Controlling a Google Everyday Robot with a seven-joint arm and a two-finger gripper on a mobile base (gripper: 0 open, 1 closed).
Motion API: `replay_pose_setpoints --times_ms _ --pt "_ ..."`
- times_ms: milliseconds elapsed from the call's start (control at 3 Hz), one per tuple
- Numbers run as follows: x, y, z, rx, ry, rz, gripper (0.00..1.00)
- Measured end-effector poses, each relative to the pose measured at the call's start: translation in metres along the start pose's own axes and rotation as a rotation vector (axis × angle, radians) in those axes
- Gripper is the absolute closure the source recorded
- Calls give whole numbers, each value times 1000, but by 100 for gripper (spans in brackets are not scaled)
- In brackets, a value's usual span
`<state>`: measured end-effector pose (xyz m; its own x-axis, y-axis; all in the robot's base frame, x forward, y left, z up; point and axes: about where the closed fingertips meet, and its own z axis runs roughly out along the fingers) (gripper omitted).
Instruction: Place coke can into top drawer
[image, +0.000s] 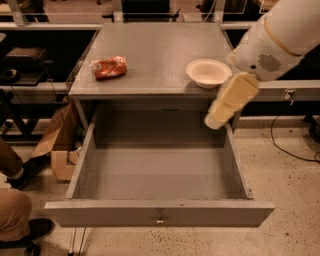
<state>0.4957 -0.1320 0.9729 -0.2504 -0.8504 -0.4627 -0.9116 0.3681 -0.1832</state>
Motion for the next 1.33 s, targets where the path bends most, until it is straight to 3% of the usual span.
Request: replay_pose_setpoints --times_ms 333,667,1000,1333 --pt "-45 -9 39 -64 -169 156 0" --pt "-94 -22 63 -116 -296 348 0" --pt "-94 -21 63 -116 -294 342 0" --pt "-102 -23 67 -78 -325 371 0"
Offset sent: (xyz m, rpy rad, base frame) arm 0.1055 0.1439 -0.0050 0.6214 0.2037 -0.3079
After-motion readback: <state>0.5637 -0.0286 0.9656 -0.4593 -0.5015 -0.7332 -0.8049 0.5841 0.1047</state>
